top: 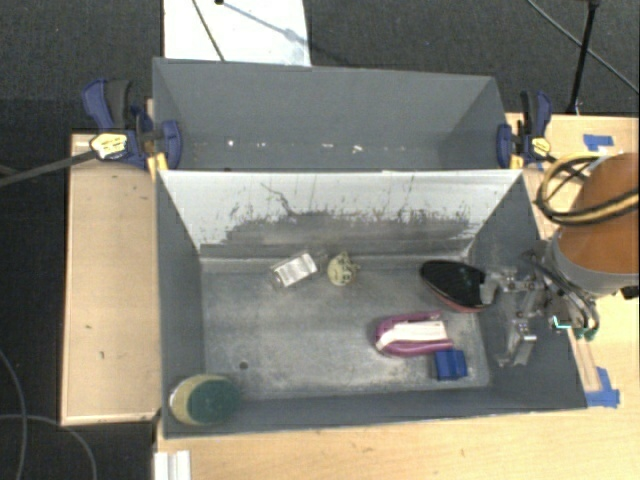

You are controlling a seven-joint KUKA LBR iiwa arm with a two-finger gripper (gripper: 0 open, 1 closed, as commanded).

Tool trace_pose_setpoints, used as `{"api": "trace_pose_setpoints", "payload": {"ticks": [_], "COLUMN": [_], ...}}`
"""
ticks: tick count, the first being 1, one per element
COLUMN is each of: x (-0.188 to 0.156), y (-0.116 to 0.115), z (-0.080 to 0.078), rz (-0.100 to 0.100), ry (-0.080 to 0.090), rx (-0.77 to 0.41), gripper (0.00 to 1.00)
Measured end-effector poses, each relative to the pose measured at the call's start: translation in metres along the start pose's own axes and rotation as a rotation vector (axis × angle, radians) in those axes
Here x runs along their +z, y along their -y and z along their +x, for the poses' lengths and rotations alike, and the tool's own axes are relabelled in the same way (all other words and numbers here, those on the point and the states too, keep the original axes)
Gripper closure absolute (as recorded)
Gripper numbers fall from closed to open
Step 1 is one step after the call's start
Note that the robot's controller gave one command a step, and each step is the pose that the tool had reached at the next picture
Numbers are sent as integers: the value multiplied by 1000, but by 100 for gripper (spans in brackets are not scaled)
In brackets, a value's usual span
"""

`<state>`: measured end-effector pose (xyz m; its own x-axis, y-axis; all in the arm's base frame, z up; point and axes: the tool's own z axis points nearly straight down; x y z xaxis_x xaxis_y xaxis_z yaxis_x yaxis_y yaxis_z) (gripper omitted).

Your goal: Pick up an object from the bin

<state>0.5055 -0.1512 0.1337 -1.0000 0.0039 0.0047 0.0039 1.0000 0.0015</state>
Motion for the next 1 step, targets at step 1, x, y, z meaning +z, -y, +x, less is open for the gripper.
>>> {"api": "trace_pose_setpoints", "payload": {"ticks": [1], "x": [-14], "y": [-7], "z": [11], "rz": [1], "ry": [4], "rx": [-203], "gripper": [0]}}
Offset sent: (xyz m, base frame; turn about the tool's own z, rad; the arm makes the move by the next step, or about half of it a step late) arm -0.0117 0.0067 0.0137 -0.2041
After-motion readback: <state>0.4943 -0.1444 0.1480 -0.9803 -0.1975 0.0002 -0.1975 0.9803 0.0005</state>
